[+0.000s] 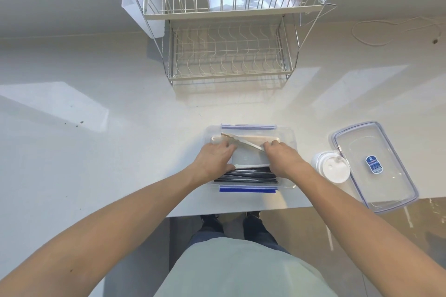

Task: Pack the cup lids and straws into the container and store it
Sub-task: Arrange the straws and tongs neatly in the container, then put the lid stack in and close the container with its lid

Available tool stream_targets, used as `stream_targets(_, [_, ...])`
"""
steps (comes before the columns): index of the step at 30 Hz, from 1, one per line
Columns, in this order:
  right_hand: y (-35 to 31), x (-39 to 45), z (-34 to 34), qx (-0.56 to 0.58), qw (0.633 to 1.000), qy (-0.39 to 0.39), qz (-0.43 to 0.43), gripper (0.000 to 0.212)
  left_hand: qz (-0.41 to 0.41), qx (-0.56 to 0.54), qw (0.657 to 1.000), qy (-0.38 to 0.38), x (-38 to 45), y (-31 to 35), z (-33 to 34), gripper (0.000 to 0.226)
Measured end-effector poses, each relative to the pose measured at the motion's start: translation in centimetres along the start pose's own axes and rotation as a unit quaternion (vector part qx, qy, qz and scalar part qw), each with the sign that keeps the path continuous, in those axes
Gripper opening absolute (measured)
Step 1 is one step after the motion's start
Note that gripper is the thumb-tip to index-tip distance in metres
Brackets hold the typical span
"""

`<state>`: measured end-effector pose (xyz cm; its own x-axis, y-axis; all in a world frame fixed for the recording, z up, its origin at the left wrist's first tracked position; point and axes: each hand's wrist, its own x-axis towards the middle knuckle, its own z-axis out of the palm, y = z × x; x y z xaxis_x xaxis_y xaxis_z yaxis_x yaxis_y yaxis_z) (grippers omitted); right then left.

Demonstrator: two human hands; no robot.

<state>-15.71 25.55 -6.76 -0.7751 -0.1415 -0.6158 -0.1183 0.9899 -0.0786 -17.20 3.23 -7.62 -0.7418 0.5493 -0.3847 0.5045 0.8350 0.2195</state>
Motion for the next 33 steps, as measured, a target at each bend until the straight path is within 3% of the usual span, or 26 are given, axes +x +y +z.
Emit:
stream_targets(4, [0.3,-0.3,-0.1,-0.007,1.000,-0.012,-0.012,0.040,0.003,0.024,0.999,-0.034,0.0,-0.1,0.1,0.033])
stream_targets(15, [0.4,-1.7,-0.8,-0.006,1.000,-0.013,-0.018,0.028,0.016,0.020,0.992,-0.124,0.3,-0.1,-0.6,0.037])
stream_targets(17, [0.5,-1.9,-1.3,-0.002,1.000,0.009,-0.024,0.025,0.014,0.000,0.993,-0.118,0.4,0.3,-1.1,0.039])
stream_targets(20, [1.2,-2.6,-2.1,0.050,0.993,0.101,-0.030,0.027,0.043,-0.031,0.997,-0.060,1.1,1.7,-2.4,0.038])
stream_targets(23, [3.1,-3.9,-2.3,0.142,0.964,0.223,-0.007,0.035,0.062,-0.067,0.996,-0.019,2.5,3.7,-4.5,0.036])
stream_targets(26, [6.0,-5.4,-1.8,0.261,0.914,0.303,0.075,0.040,0.074,-0.096,0.993,-0.003,4.4,6.5,-6.2,0.035])
stream_targets(33, [12.0,-8.8,2.6,0.404,0.833,0.283,0.249,0.054,0.107,-0.182,0.977,-0.015,8.5,14.7,-6.1,0.049])
